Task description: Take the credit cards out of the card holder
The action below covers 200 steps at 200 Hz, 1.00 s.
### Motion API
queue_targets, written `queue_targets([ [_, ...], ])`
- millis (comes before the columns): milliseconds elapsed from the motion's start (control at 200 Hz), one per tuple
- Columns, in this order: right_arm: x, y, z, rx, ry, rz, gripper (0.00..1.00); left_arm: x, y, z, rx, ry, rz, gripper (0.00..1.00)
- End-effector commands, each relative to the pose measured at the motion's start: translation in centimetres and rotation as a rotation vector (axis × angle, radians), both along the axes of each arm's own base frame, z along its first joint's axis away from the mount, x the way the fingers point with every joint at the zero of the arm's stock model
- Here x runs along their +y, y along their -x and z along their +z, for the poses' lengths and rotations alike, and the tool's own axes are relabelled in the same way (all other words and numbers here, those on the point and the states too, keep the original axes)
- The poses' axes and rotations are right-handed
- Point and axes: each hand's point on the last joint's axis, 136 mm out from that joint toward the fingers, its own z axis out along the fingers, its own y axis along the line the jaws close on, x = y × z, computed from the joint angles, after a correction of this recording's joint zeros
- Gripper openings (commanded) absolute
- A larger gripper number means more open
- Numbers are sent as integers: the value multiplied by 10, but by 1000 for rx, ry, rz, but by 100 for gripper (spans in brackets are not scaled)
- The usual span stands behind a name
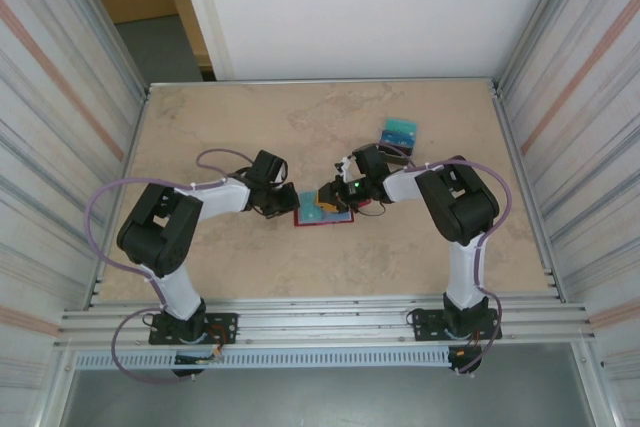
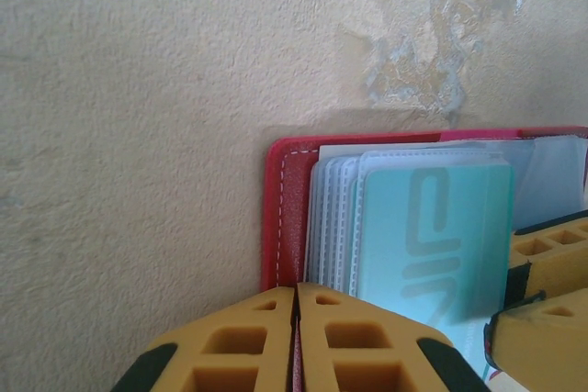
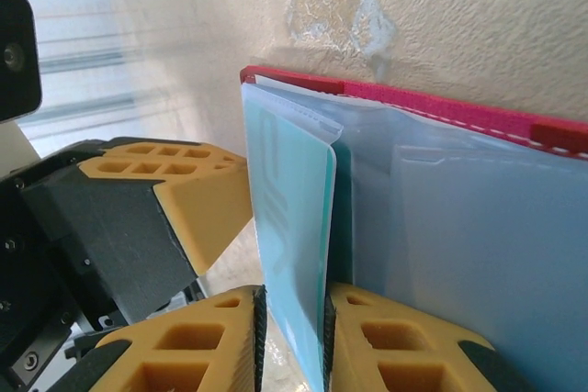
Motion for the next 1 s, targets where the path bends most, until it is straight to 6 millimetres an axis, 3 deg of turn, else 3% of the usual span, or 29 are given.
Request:
queue_targets([
  [0,9,2,6,4,-66,17,24,1,5,-6,21,-18,-9,10],
  [291,-7,-9,15,-2,-121,-34,22,2,5,-9,31,-20,3,9],
  [997,-15,-12,24,-8,-159,-63,17,5,5,-9,31,-25,11,9],
])
